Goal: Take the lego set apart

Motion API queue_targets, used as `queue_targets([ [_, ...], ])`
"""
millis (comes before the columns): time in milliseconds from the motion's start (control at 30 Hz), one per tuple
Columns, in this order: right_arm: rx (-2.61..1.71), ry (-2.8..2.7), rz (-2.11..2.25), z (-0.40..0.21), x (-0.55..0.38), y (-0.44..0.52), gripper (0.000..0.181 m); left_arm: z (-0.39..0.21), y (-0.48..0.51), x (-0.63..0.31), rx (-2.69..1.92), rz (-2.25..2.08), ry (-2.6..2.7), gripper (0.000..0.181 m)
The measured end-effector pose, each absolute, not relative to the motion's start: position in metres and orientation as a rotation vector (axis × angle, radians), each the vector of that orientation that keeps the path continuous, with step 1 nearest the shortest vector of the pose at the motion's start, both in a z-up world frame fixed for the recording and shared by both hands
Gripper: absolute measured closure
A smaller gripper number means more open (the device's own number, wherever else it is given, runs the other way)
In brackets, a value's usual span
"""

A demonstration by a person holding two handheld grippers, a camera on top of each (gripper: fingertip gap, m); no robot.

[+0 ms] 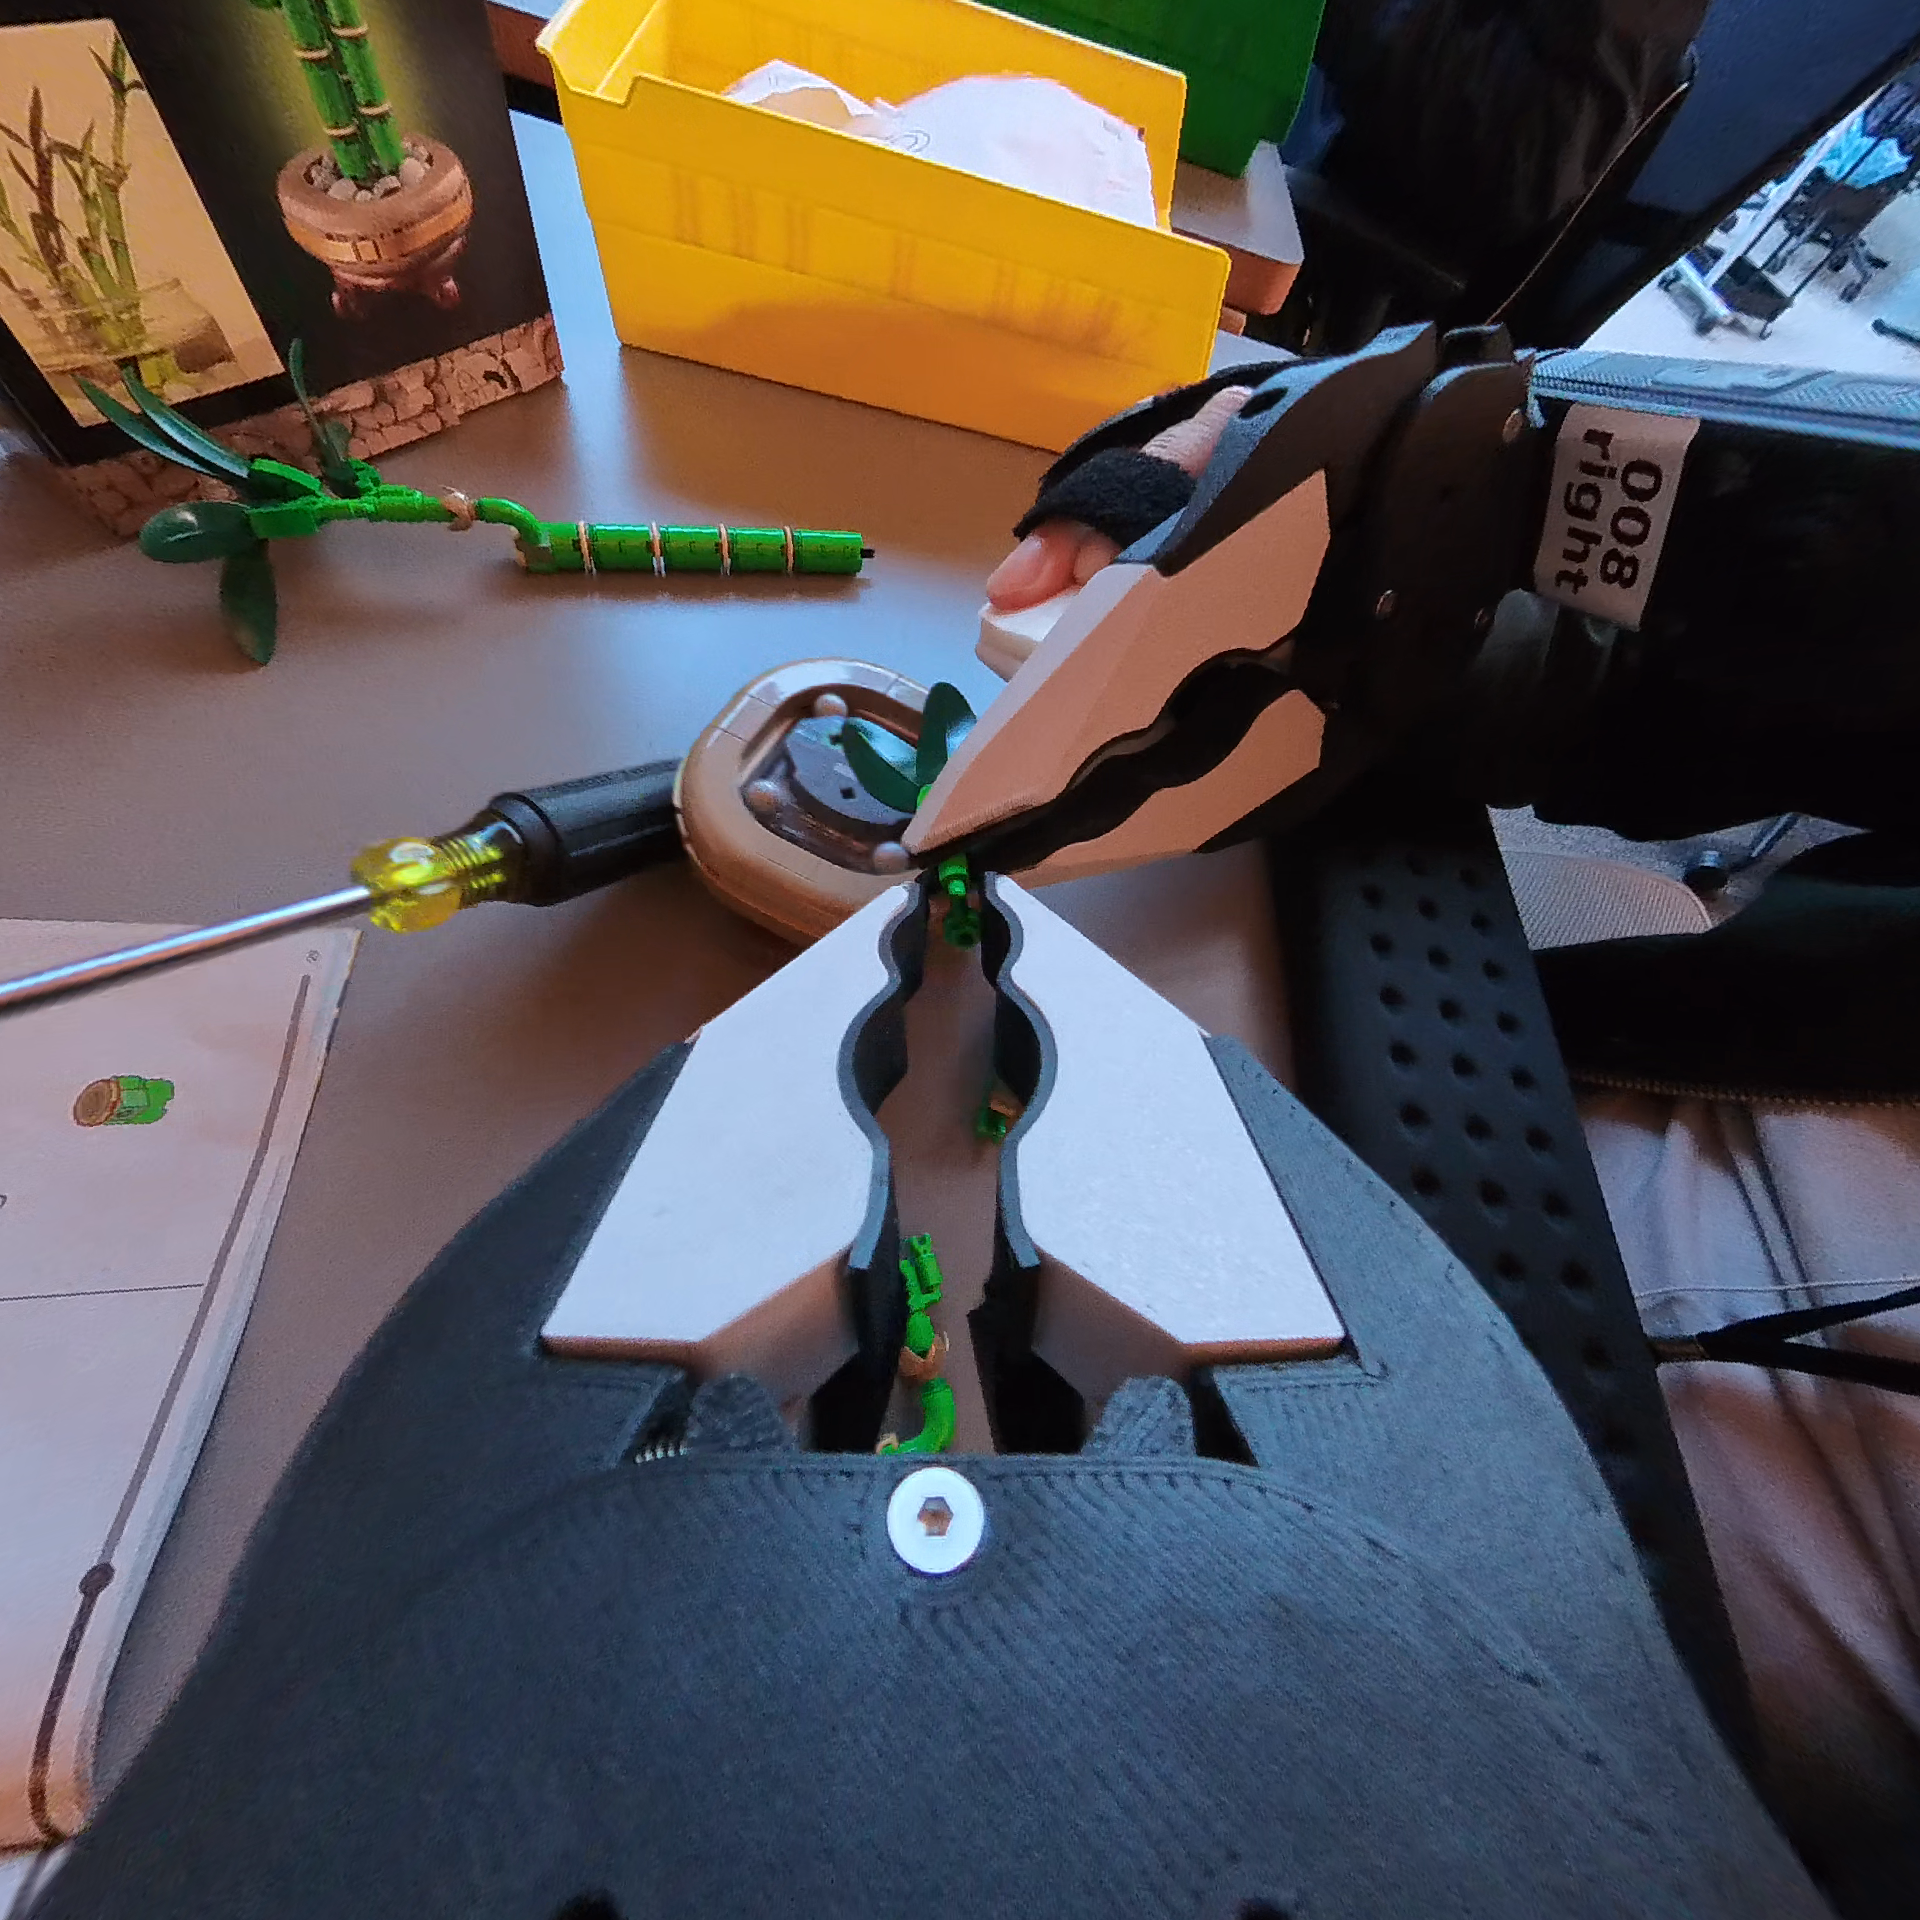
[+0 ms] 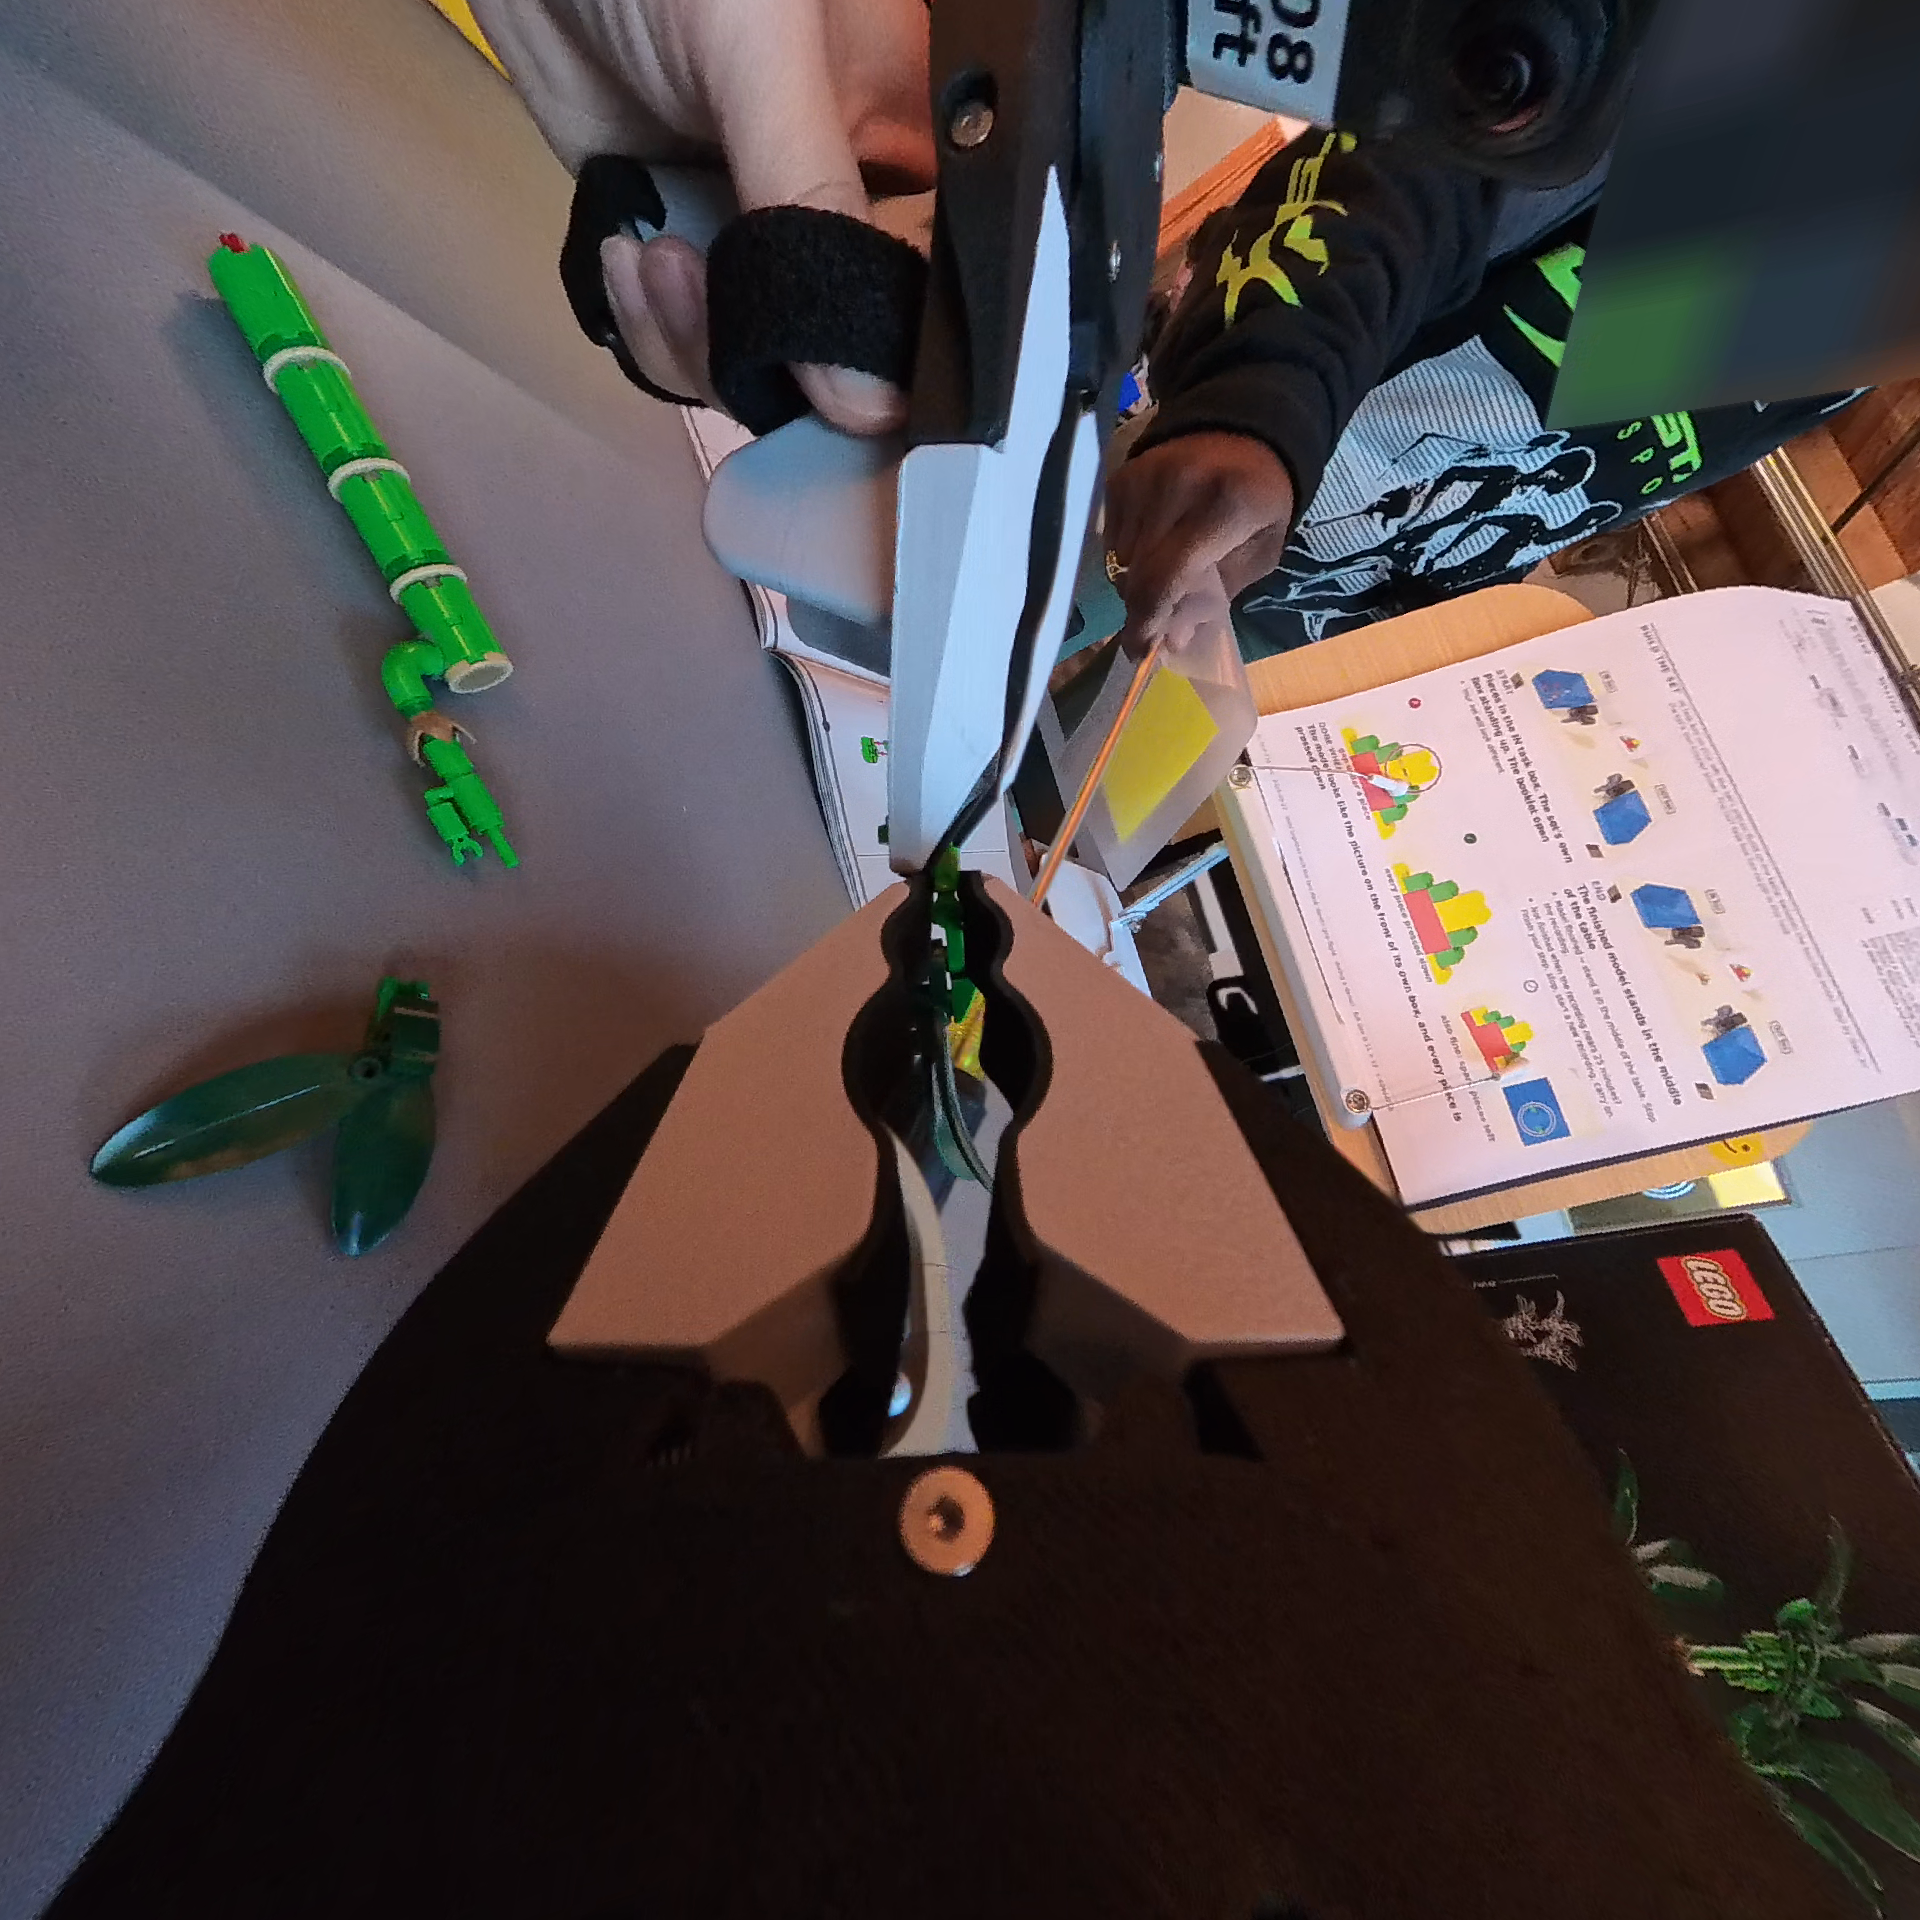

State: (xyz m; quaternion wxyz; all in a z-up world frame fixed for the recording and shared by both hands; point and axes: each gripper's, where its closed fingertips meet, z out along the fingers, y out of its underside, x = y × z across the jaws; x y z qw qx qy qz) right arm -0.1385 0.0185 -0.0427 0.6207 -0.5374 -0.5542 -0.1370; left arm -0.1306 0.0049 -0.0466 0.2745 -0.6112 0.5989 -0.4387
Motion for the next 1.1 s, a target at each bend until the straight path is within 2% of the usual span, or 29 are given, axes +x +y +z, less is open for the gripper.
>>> queue_targets([
  [233,-1.234,-1.281,-0.291,-0.0437,-0.1392,0.0178,0.176,-0.0450,0.0049,-0.1296,-1.671,-1.254,1.576,0.160],
  [333,-1.234,-1.279,-0.293,-0.0438,-0.1383,0.0180,0.176,-0.0449,0.0034,-0.1288,-1.688,-1.291,1.570,0.167],
  [467,-1.223,-1.286,-0.290,-0.0440,-0.1398,0.0170,0.176,-0.0449,0.0038,-0.1288,-1.696,-1.293,1.564,0.165],
  [600,-1.219,-1.313,-0.311,-0.0481,-0.1416,0.0170,0.176,-0.0487,0.0062,-0.1312,-1.720,-1.244,1.575,0.178],
  [1100,-1.196,-1.313,-0.365,-0.0450,-0.1398,0.0158,0.175,-0.0450,0.0025,-0.1349,-1.762,-1.223,1.583,0.179],
])
